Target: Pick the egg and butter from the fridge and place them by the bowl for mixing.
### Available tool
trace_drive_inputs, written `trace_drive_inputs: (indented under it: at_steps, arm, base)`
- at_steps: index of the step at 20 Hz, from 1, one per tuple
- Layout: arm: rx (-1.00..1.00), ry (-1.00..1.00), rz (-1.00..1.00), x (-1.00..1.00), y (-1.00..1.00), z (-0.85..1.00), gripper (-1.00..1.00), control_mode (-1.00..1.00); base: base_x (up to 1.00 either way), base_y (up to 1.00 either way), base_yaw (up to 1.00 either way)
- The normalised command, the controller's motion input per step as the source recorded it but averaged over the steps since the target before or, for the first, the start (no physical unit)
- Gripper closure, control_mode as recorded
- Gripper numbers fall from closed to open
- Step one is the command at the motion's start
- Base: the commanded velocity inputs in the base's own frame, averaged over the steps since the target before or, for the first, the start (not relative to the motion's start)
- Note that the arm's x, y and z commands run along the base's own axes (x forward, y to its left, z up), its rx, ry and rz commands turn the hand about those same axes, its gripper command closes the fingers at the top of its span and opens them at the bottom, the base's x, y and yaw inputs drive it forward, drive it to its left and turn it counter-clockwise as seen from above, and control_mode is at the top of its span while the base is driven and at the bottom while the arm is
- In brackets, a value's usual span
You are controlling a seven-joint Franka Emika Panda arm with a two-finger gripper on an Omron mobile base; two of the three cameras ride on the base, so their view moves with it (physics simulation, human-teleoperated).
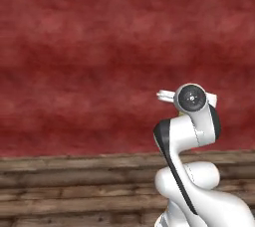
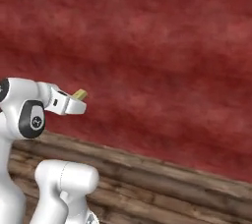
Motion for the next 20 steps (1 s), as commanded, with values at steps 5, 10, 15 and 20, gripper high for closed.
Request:
trace_drive_inputs:
  at_steps: [5,10,15,20]
  arm:
    - [0.00,0.00,0.00,0.00,0.00,0.00,1.00,1.00]
    - [0.00,0.00,0.00,0.00,0.00,0.00,1.00,1.00]
    - [0.00,0.00,0.00,0.00,0.00,0.00,1.00,1.00]
    - [0.00,0.00,0.00,0.00,0.00,0.00,1.00,1.00]
  base:
    - [1.00,0.02,0.63]
    - [0.38,0.00,0.88]
    - [0.14,0.00,0.94]
    - [0.42,0.00,0.87]
